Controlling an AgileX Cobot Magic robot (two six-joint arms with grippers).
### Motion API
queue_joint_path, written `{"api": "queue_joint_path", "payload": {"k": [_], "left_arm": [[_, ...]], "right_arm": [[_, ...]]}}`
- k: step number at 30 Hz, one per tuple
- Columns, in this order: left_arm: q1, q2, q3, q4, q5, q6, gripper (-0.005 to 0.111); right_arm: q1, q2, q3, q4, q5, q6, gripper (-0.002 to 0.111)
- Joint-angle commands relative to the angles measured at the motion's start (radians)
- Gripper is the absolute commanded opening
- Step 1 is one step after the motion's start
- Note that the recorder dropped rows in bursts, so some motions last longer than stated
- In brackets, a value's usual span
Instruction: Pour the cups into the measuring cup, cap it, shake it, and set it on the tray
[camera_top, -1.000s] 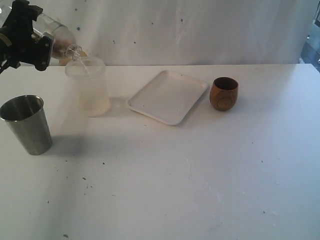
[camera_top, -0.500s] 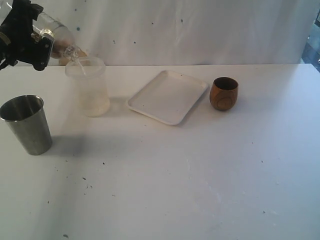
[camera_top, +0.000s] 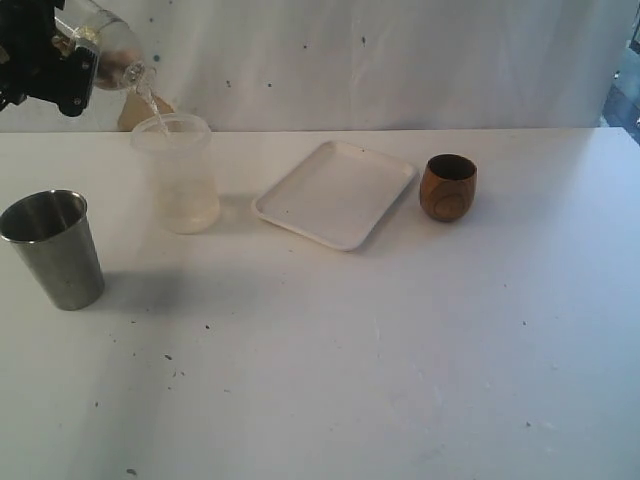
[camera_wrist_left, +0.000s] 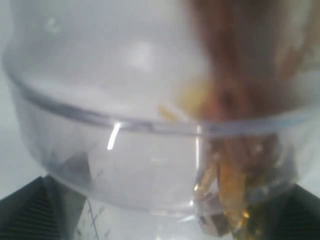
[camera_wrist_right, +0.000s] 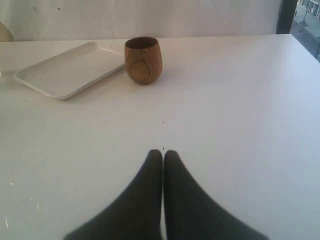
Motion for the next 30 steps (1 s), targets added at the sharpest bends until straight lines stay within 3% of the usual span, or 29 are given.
{"api": "queue_joint_path", "payload": {"k": [1, 30], "left_arm": [[-0.001, -0.038, -0.015, -0.014, -0.048, -0.006, 0.000], [-0.001, -0.051, -0.015, -0.007, -0.028, 0.028, 0.000]], "right_arm": [[-0.004, -0.004, 0.002, 0.002, -0.012, 0.002, 0.000], [-0.004, -0.004, 0.002, 0.002, -0.012, 0.002, 0.000]]}}
